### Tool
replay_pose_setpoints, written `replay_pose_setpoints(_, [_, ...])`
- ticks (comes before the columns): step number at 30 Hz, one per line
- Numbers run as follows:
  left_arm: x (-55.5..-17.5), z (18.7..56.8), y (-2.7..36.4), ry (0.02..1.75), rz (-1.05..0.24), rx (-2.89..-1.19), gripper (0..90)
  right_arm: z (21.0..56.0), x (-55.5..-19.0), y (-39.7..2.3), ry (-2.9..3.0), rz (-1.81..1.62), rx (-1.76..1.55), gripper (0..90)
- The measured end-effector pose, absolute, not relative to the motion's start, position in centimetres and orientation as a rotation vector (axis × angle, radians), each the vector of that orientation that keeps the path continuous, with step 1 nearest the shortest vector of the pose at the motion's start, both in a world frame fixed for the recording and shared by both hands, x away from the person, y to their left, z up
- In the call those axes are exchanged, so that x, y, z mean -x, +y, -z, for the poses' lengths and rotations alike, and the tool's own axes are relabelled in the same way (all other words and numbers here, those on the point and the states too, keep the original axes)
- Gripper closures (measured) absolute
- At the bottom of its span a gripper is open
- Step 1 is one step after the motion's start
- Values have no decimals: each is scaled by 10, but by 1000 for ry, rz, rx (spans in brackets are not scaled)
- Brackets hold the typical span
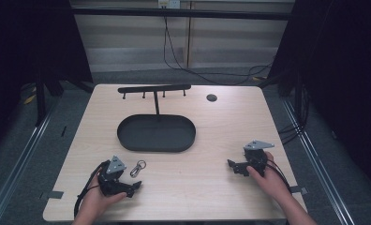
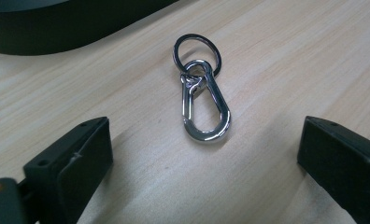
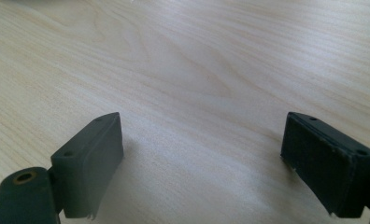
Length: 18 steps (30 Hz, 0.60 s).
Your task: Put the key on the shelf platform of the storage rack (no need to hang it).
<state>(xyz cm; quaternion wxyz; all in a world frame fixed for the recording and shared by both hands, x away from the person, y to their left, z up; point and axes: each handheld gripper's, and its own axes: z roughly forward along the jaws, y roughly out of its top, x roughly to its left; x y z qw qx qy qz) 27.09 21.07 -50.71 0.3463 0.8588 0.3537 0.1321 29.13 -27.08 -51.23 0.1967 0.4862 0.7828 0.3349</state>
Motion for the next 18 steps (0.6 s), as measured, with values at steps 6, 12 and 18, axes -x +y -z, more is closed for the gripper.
replay_pose_setpoints(6, [-272,499,213,940,-323,-2264,165,512,-291,-271,2192,-938,-1362,124])
replay_pose_setpoints(12, [-274,491,210,1002,-274,-2311,222,512,-291,-271,2192,-938,-1361,123])
replay_pose_setpoints(18, [-278,482,206,1065,-184,-2310,260,512,-291,-271,2193,-939,-1363,123])
